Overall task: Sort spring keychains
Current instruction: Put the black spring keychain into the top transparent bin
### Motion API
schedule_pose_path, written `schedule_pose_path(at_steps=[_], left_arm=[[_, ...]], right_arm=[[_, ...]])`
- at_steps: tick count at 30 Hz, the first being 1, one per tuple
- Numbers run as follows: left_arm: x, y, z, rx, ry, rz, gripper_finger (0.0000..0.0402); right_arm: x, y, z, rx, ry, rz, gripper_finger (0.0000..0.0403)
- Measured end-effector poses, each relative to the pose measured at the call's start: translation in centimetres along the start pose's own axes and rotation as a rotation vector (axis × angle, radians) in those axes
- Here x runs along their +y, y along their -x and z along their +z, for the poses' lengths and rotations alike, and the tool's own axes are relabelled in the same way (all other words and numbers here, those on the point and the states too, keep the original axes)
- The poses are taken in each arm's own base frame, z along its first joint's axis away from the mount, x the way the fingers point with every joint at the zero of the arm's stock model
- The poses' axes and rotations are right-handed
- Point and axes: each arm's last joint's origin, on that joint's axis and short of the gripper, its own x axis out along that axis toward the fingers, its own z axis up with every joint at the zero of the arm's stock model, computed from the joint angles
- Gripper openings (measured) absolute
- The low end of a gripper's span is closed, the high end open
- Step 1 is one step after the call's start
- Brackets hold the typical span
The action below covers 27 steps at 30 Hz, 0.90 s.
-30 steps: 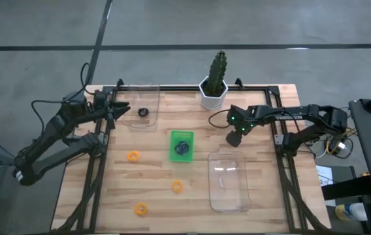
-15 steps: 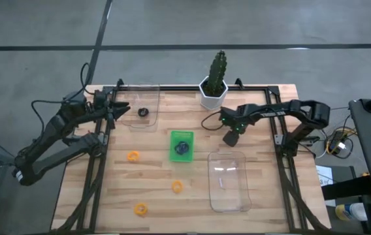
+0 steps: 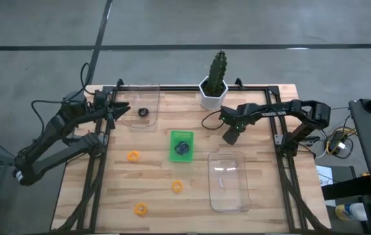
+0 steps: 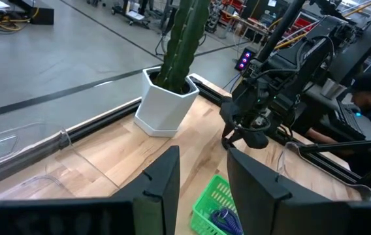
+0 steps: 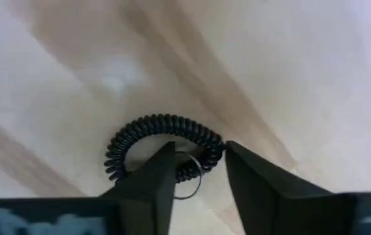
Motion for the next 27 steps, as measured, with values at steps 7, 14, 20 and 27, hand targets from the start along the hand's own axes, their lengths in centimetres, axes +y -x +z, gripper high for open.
schedule_pose_path(at_steps=[7,14,20,27], left_arm=[[0.0,0.0,0.0,0.000,0.000,0.000,0.0119],[0.0,0.0,0.0,0.000,0.000,0.000,0.0119],[0.0,0.0,0.0,0.000,0.000,0.000,0.0119],[0.0,0.0,0.0,0.000,0.000,0.000,0.0119]], right_arm=[[0.0,0.5,0.0,-0.018,-0.023,0.010,0.0025],[-0.1,1.3,-0.2,-0.049,-0.033,0.027,0.0008],[-0.3,2.6,-0.3,-0.097,-0.039,0.052,0.0008],[-0.1,2.8,-0.4,-0.096,0.045,0.117,0.0012]])
